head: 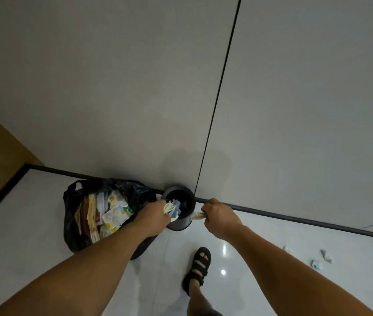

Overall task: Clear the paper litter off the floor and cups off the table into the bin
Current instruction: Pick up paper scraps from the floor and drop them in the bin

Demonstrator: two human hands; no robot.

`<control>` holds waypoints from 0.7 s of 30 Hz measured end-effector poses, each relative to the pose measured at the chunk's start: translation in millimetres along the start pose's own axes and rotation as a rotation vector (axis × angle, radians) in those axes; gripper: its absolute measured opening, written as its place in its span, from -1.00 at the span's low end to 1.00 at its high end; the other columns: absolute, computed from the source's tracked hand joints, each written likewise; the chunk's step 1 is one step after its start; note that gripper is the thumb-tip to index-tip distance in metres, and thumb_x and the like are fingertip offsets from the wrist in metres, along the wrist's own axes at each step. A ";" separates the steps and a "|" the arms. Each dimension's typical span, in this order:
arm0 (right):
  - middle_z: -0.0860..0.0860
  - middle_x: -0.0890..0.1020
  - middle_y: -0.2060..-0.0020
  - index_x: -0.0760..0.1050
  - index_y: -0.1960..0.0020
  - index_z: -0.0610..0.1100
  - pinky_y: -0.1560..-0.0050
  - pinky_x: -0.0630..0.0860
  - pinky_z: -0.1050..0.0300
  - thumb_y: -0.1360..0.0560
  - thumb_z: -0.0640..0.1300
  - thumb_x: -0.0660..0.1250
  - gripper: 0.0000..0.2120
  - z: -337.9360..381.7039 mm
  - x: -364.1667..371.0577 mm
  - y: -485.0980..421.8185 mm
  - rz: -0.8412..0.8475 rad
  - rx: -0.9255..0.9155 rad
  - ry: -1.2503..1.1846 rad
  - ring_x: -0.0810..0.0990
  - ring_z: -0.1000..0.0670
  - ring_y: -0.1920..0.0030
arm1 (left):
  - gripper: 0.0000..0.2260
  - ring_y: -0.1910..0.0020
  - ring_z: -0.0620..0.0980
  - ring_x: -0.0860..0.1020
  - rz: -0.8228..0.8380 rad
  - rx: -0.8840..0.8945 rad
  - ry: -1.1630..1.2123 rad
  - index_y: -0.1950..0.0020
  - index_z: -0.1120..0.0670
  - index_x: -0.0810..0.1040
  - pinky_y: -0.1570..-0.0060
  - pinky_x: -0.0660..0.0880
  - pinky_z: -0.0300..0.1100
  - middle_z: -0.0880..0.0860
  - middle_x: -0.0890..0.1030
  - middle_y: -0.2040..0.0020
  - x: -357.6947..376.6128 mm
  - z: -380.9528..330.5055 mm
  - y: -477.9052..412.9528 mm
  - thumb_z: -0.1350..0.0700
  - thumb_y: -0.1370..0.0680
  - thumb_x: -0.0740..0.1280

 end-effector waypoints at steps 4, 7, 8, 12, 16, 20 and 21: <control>-0.07 0.51 -0.17 0.51 -0.23 -0.12 -0.07 0.49 0.13 -0.55 -0.17 0.26 -0.75 -20.1 10.1 -71.3 0.056 -0.007 -0.051 0.57 -0.10 -0.07 | -0.82 -0.07 0.13 0.54 0.014 -0.068 0.012 -0.11 0.16 0.47 0.14 0.35 -0.22 0.17 0.57 -0.10 -7.0 3.3 -65.9 0.12 -0.55 0.25; -0.07 0.49 -0.21 0.48 -0.27 -0.11 -0.13 0.48 0.13 -0.56 -0.15 0.27 -0.72 -39.4 20.2 -123.6 0.107 0.011 -0.091 0.55 -0.10 -0.13 | -0.79 -0.08 0.14 0.53 0.045 -0.122 0.028 -0.14 0.17 0.46 0.14 0.34 -0.24 0.18 0.57 -0.10 -2.8 6.1 -115.6 0.12 -0.55 0.26; -0.07 0.49 -0.22 0.47 -0.28 -0.11 -0.13 0.48 0.12 -0.56 -0.15 0.27 -0.71 -45.6 25.1 -139.7 0.126 0.019 -0.098 0.55 -0.10 -0.13 | -0.80 -0.07 0.14 0.53 0.057 -0.132 0.041 -0.14 0.17 0.46 0.15 0.34 -0.24 0.18 0.57 -0.09 0.8 7.3 -132.4 0.13 -0.55 0.26; -0.06 0.48 -0.24 0.46 -0.31 -0.11 -0.16 0.52 0.11 -0.56 -0.14 0.28 -0.68 -68.6 62.6 -200.1 0.200 0.073 -0.128 0.56 -0.09 -0.13 | -0.92 0.04 0.05 0.49 0.100 -0.168 0.077 0.03 0.09 0.37 0.18 0.31 -0.23 0.16 0.56 -0.05 28.0 22.2 -201.3 0.13 -0.56 0.26; -0.07 0.50 -0.21 0.45 -0.29 -0.11 -0.14 0.53 0.11 -0.56 -0.10 0.30 -0.69 -89.4 129.1 -265.2 0.258 0.149 -0.200 0.57 -0.09 -0.11 | -0.83 -0.03 0.09 0.52 0.159 -0.199 0.088 -0.11 0.16 0.43 0.13 0.37 -0.21 0.16 0.55 -0.10 84.7 60.7 -280.0 0.12 -0.56 0.26; -0.09 0.48 -0.24 0.44 -0.30 -0.12 -0.19 0.53 0.08 -0.56 -0.09 0.31 -0.67 -112.7 216.8 -317.9 0.304 0.220 -0.235 0.57 -0.10 -0.14 | -0.73 -0.12 0.13 0.52 0.202 -0.242 0.099 -0.22 0.16 0.44 0.02 0.43 -0.15 0.15 0.55 -0.15 155.4 112.1 -348.4 0.11 -0.55 0.30; -0.09 0.48 -0.24 0.43 -0.31 -0.12 -0.20 0.52 0.08 -0.56 -0.10 0.32 -0.66 -117.5 234.6 -325.9 0.312 0.236 -0.248 0.57 -0.10 -0.15 | -0.72 -0.11 0.13 0.53 0.208 -0.252 0.115 -0.21 0.15 0.44 -0.01 0.46 -0.13 0.15 0.56 -0.15 170.1 123.1 -359.0 0.09 -0.54 0.31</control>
Point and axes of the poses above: each hand's wrist, its own y-axis away from the middle knuckle, its own x-axis out of the palm, z = x × y, the point moved 8 cm from there along -y, towards the middle knuckle
